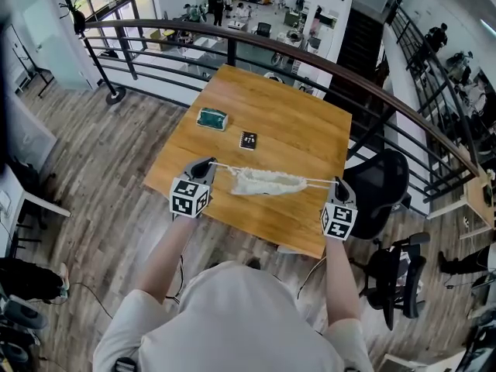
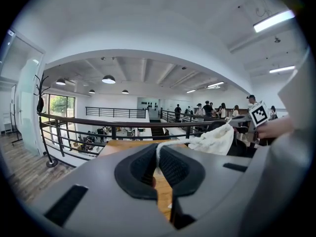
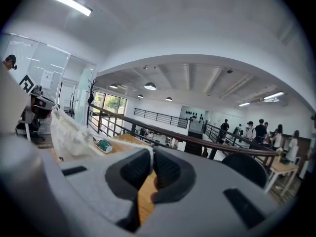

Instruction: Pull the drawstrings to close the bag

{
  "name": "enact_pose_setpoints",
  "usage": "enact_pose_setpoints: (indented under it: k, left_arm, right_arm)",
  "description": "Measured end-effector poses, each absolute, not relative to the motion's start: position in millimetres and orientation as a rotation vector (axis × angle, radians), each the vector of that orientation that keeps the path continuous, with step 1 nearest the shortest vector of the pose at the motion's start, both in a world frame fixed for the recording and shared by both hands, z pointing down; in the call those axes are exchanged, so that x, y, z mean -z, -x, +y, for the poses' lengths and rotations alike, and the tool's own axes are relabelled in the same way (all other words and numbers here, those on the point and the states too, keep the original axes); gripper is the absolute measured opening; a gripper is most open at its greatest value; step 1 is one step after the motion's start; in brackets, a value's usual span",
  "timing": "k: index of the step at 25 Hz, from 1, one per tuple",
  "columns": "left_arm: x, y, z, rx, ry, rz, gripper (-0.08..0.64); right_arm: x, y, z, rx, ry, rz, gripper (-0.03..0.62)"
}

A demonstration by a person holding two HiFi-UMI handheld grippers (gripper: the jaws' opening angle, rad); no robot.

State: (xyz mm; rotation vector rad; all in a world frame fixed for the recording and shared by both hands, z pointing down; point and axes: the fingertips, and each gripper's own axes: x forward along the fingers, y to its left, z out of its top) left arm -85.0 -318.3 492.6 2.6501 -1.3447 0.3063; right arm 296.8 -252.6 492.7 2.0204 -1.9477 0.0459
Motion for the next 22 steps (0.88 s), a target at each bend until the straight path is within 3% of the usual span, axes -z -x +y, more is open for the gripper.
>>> enact_pose_setpoints:
  k: [22]
  left_arm:
    - [-502.2, 97.0, -313.7, -0.39, -2.617, -1.412, -0.006]
  right_arm:
    - [-505.3, -324.5, -240.7, -0.069, -2.016, -1.884, 0.002]
